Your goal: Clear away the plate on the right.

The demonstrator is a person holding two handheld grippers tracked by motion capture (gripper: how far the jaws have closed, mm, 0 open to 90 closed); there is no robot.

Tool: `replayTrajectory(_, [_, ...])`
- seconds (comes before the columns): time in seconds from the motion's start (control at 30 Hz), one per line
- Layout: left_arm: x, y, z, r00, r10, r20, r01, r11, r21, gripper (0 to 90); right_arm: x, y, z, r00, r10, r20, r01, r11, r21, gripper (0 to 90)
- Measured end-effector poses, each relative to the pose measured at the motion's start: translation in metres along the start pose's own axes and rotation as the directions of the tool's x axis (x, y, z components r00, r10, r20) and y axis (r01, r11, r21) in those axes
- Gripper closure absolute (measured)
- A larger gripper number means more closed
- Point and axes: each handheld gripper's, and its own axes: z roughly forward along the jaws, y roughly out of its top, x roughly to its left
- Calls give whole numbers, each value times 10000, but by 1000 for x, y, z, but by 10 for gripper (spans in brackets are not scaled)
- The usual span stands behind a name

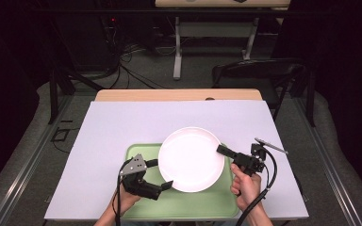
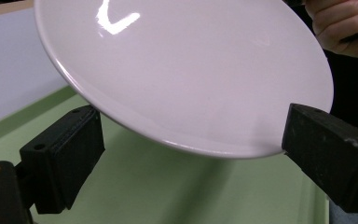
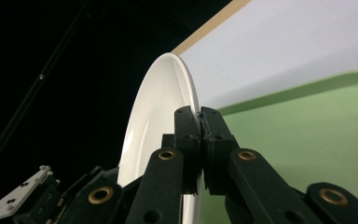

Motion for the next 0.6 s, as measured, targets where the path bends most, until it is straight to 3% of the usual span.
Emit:
replayTrajectory(0.33, [5,-4,-4,9977,-675,-26,674,9972,-327,307,0,-6,7,9999,-82,-148,83,9999,85,873])
replayTrajectory(0.43, [10,-5,-8,9940,-1062,259,1076,9925,-581,400,-2,-10,10,9999,-88,-87,89,9999,116,872])
replayTrajectory(0.6, [11,-5,-12,9932,-1148,163,1156,9915,-597,490,-2,-13,13,9997,-239,-80,240,9996,170,858])
